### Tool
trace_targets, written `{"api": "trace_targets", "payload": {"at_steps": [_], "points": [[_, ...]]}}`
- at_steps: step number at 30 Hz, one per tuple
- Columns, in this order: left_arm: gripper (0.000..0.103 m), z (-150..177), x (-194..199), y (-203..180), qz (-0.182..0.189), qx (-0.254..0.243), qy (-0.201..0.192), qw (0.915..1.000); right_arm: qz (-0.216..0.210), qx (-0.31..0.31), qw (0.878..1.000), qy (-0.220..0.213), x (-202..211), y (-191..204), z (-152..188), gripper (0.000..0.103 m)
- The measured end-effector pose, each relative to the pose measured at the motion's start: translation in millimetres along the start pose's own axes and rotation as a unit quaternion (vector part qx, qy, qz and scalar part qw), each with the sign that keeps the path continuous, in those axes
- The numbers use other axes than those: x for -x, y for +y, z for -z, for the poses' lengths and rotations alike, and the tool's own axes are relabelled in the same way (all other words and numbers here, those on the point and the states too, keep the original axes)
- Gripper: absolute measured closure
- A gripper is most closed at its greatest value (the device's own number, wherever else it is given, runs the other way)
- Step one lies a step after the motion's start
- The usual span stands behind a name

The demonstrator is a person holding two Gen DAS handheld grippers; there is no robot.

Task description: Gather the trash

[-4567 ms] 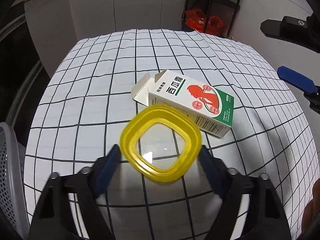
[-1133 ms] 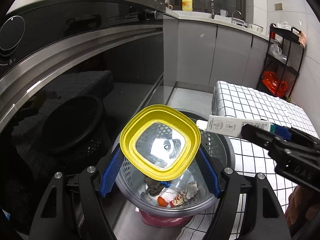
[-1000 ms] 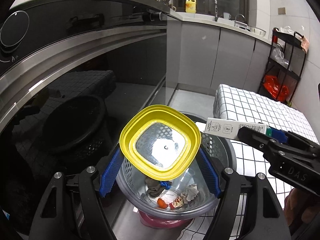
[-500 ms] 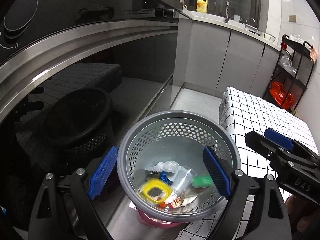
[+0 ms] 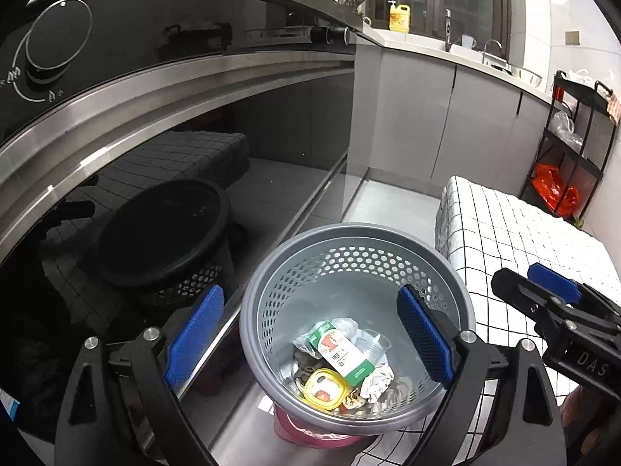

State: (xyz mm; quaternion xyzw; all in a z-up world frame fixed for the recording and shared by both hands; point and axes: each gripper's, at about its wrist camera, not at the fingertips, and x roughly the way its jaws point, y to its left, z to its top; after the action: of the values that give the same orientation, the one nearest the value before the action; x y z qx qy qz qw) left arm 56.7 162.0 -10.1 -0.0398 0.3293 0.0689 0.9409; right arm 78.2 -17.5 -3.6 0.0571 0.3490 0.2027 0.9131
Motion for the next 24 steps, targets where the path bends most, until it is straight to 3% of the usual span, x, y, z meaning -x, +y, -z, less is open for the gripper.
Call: {"api": "trace_targets", "payload": {"at_steps": [24], "points": [[0.007, 1.6, 7.3, 3.1, -0.032, 0.0, -0.021, 0.9993, 0.047, 0.0, 0.999, -0.001, 5.3, 5.7, 8.4, 0.03]]}}
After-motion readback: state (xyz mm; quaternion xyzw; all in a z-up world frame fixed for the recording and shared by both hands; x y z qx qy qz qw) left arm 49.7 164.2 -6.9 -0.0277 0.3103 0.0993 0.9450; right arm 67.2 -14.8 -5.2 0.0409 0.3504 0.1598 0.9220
